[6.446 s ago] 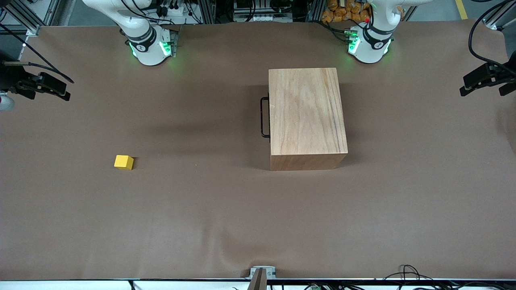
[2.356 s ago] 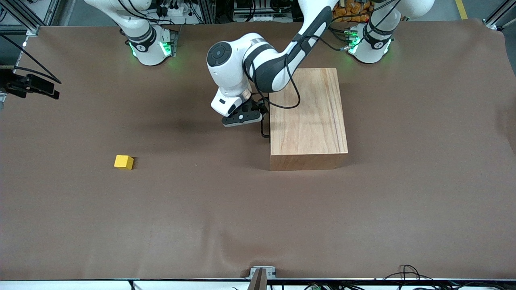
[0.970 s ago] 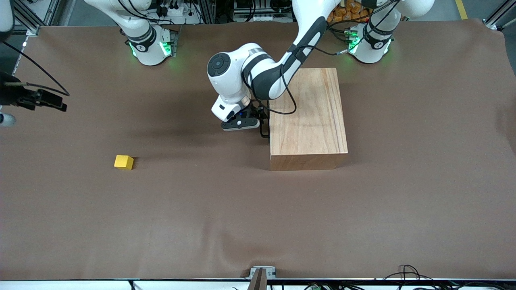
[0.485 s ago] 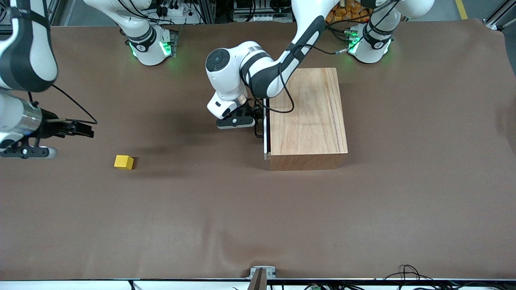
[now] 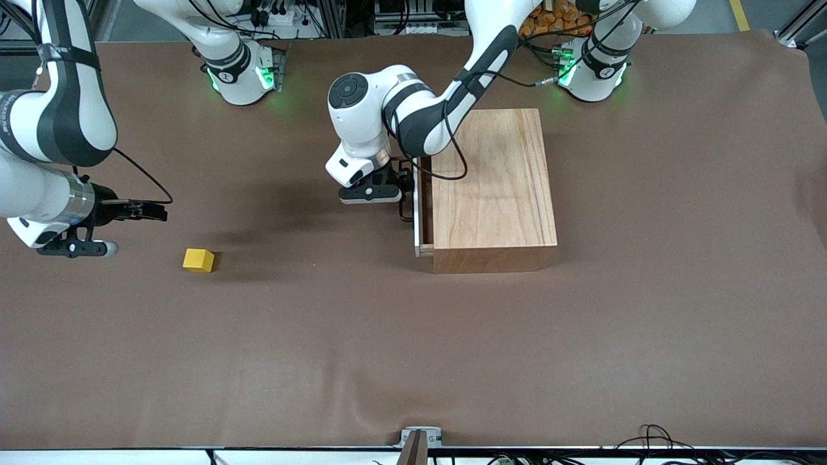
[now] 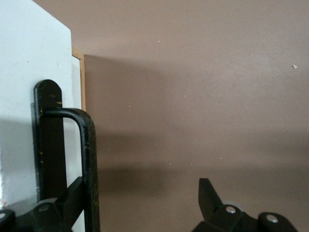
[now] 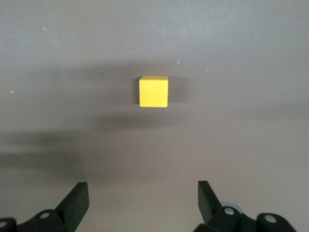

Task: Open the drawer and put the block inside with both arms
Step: 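Pull the drawer open with the left gripper while the right gripper reaches the cube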

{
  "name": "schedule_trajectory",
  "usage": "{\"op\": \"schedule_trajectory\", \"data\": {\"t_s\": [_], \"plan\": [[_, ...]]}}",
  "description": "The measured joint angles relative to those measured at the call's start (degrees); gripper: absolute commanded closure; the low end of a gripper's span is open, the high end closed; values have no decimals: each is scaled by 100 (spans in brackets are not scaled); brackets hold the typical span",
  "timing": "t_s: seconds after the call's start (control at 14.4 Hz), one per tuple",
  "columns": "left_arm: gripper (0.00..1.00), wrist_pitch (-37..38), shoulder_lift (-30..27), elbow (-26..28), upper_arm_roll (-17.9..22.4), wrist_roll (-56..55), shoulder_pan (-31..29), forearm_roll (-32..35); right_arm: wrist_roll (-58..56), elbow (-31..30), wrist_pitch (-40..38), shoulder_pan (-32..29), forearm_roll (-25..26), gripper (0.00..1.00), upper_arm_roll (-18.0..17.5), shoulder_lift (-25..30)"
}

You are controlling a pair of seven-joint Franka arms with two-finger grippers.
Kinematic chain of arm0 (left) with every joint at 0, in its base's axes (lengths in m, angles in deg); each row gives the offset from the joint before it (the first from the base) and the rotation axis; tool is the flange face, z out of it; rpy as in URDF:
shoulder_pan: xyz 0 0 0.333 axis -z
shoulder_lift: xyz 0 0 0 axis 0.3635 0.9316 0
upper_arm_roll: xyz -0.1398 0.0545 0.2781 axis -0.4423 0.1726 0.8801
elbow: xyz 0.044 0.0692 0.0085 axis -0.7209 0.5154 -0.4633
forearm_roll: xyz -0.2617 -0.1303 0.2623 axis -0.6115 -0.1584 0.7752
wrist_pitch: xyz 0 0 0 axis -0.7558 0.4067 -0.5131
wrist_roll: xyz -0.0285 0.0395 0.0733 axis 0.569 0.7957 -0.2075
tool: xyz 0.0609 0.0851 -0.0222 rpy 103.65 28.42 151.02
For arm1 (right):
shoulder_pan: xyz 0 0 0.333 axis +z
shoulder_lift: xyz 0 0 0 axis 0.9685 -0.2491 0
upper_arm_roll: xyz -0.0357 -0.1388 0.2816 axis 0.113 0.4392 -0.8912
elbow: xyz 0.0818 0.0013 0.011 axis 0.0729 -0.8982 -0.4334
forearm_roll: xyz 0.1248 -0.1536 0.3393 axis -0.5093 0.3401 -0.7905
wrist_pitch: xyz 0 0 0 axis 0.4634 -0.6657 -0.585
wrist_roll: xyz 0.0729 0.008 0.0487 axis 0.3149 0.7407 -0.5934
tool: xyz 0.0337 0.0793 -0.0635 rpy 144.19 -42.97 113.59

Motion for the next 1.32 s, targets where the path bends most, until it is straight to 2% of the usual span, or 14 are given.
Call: {"op": "schedule_trajectory", "data": {"t_s": [0.28, 0.62, 0.9, 1.32], "plan": [[0, -222, 21, 2, -11, -8, 46, 0, 0, -81, 127, -18, 0, 0, -4, -1], [0, -477, 46, 3, -12, -10, 65, 0, 0, -166, 675, 72, -1, 0, -46, -183], [0, -658, 59, 4, -14, -11, 68, 0, -4, -196, 1310, 97, -2, 0, -46, -608], [0, -818, 78, 13, -17, -27, 78, 0, -9, -224, 2797, 78, -2, 0, -3, -1604]]}}
